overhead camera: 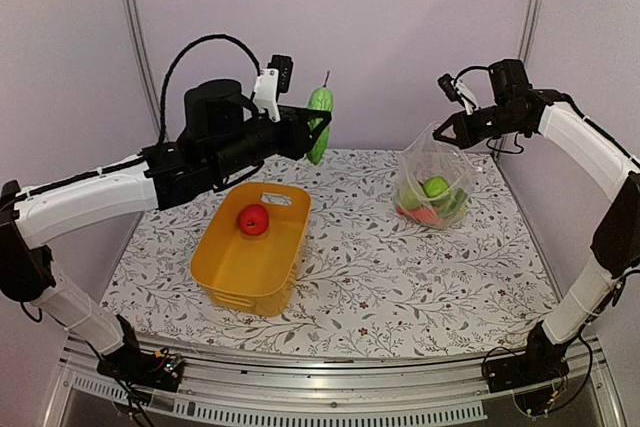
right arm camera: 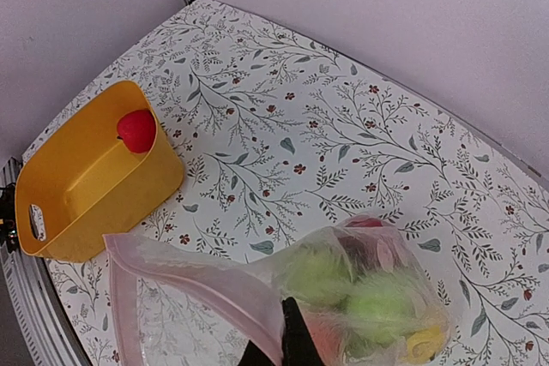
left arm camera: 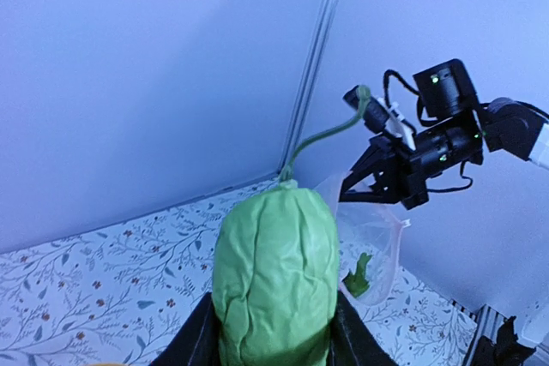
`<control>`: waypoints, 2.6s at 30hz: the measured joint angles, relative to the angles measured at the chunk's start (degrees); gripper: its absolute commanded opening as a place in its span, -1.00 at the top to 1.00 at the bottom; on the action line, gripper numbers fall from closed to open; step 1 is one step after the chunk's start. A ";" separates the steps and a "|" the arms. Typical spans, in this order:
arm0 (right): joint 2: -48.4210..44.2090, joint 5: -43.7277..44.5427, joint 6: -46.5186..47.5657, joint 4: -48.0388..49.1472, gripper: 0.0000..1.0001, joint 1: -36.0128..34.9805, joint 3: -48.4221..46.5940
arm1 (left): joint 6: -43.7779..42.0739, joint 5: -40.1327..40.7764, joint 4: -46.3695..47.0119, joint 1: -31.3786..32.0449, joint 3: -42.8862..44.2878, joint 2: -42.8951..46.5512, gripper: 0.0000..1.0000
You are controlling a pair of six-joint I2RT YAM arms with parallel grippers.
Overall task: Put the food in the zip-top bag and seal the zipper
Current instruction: Place the fake vegetable in the zipper food storage bag, then pick up the fake fruit from the bin.
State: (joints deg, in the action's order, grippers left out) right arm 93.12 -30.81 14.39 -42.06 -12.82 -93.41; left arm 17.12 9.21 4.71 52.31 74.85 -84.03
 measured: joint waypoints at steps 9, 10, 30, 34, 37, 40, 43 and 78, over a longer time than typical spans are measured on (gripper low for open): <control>0.00 -0.20 0.00 -0.17 1.00 -0.31 0.02 | -3.63 -8.87 22.84 4.07 4.11 -12.81 0.51; 0.00 -0.31 0.00 -0.22 1.00 -0.31 0.02 | -3.67 -9.35 24.39 4.33 5.11 -14.64 0.51; 0.00 -1.09 0.00 -0.39 1.00 -0.31 0.09 | -9.49 1.90 36.81 9.92 30.75 -44.94 -0.51; 0.00 -1.09 0.00 -0.37 1.00 -0.31 0.09 | -11.17 6.80 30.05 10.84 36.59 -49.24 -0.69; 0.00 -1.09 0.00 -0.37 1.00 -0.31 0.17 | -12.07 8.22 27.80 10.97 34.97 -48.13 -0.71; 0.02 -1.18 0.00 -0.37 1.00 -0.31 0.20 | -13.11 8.24 27.45 11.06 30.69 -44.33 -0.71; 0.13 -1.33 0.00 -0.35 1.00 -0.31 0.20 | -14.75 8.22 27.61 11.45 26.99 -39.12 -0.70; 0.96 -1.49 0.02 -0.31 1.00 -0.37 0.28 | 6.54 25.11 -21.29 0.44 -0.48 -7.78 -0.54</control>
State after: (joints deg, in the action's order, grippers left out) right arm 94.08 -32.29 14.41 -42.37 -13.19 -93.12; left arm 23.66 34.33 -16.58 52.75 74.37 -91.81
